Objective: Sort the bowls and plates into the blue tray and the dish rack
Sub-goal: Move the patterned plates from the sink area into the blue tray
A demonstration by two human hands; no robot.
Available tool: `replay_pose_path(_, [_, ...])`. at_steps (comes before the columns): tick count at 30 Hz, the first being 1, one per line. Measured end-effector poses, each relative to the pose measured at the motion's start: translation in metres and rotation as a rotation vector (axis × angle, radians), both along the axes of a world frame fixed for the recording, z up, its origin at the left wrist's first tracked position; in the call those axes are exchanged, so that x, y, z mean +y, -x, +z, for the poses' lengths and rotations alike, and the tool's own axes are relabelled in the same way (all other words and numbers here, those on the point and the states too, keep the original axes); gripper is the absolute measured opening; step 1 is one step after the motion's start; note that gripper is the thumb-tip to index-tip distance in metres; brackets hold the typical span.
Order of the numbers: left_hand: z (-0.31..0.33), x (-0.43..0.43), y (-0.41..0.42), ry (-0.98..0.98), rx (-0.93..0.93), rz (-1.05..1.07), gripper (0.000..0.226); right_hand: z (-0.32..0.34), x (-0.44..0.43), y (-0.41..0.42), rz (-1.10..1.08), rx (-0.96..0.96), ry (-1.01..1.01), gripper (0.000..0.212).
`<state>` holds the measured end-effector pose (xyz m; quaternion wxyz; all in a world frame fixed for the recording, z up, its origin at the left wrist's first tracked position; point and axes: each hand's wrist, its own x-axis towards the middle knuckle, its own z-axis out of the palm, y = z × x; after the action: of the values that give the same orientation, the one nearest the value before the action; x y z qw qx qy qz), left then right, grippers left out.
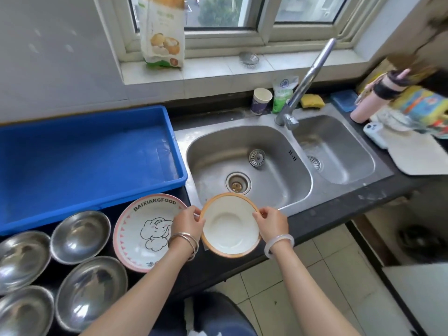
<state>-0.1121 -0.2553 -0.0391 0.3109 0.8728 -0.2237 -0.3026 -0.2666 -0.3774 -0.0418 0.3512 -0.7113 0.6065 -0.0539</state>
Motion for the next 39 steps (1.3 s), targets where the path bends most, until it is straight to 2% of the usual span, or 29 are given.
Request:
replay_pose_path(8, [-0.003, 0.001, 0.001, -0.004, -0.005, -0.009, 0.016, -0.011, 0.000, 0.002, -0.007, -0.017, -0.011, 0.017])
replay_pose_path(13, [-0.001, 0.006, -0.002, 0.024, 0.064, 0.004, 0.020, -0.009, -0.001, 0.003, 0.059, 0.009, -0.012, 0.018])
replay_pose_path(17, [0.001, 0.020, -0.018, 0.058, 0.031, 0.040, 0.023, 0.003, -0.004, 0.000, 0.086, 0.026, 0.079, 0.022])
replay_pose_path(20, [0.005, 0.038, -0.035, 0.056, -0.033, 0.113, 0.025, 0.013, -0.001, -0.020, 0.189, -0.012, 0.166, 0.022])
replay_pose_path(25, [0.005, 0.075, -0.058, -0.009, -0.095, 0.262, 0.036, 0.013, 0.027, -0.084, 0.495, -0.085, 0.208, 0.024])
replay_pose_path(30, [0.002, 0.102, -0.065, -0.109, -0.071, 0.384, 0.046, 0.000, 0.046, -0.138, 0.750, 0.178, 0.145, 0.034])
replay_pose_path(36, [-0.006, 0.107, -0.071, -0.196, 0.007, 0.372, 0.050, -0.009, 0.047, -0.165, 0.906, 0.367, 0.126, 0.023])
replay_pose_path(39, [-0.006, 0.108, -0.077, -0.221, 0.011, 0.361, 0.029, -0.011, 0.046, -0.170, 0.925, 0.406, 0.094, 0.020])
